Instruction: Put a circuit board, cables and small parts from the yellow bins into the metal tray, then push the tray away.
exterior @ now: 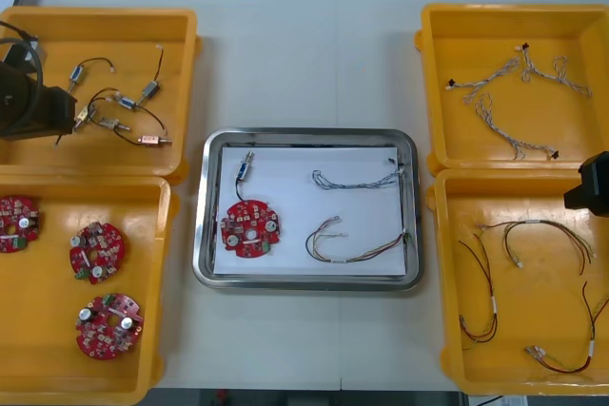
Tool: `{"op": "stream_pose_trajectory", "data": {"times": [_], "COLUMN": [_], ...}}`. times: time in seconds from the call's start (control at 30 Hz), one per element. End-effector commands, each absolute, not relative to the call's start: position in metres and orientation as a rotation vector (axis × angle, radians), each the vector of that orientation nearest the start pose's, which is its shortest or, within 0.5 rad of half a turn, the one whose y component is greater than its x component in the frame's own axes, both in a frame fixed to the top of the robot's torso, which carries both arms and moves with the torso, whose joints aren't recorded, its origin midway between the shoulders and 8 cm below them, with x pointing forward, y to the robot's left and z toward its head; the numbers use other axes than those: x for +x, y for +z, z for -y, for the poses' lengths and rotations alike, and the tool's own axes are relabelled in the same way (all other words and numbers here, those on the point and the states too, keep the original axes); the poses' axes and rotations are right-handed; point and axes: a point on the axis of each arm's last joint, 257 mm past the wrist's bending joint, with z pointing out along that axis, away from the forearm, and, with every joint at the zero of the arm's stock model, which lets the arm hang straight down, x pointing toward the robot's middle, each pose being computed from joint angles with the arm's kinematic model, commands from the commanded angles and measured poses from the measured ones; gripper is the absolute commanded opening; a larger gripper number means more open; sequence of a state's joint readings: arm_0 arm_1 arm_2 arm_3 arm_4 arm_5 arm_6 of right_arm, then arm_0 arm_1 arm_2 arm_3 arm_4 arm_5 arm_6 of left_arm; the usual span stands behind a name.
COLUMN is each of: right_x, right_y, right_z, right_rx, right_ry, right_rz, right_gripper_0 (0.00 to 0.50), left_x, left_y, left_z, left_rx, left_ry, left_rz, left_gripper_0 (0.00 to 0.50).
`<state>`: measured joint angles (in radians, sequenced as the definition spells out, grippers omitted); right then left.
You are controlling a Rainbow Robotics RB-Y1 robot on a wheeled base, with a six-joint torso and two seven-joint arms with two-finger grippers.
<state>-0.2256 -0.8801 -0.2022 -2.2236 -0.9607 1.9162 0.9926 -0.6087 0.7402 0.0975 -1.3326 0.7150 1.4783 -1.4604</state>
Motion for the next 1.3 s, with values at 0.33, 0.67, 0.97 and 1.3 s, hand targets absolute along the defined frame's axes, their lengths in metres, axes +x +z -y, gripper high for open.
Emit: {"op": "stream_pose_trajectory", "data": {"times": [0.33, 0.67, 0.97, 1.3], "right_x": [0.368, 0.368, 0.368, 0.368], "right_y": [-0.137, -0.137, -0.137, -0.137], "right_z": [0.355, 0.355, 0.355, 0.355], "right_rx": [0.183, 0.183, 0.183, 0.183], "right_ry": [0.0, 0.0, 0.0, 0.0], "right_rz": [-2.676, -2.676, -2.676, -2.676], "right_gripper_0": [0.5, 0.5, 0.5, 0.5], "left_x": [0.561, 0.564, 0.566, 0.569], "left_y": [-0.15, -0.154, -0.153, -0.137], "left_z": [-0.402, -0.406, -0.41, -0.437], "left_rx": [-0.073, -0.067, -0.063, -0.153], "left_ry": [0.028, 0.077, 0.108, 0.127], "left_rz": [-2.513, -2.507, -2.497, -2.469], "left_gripper_0": [0.0, 0.183, 0.426, 0.428]}}
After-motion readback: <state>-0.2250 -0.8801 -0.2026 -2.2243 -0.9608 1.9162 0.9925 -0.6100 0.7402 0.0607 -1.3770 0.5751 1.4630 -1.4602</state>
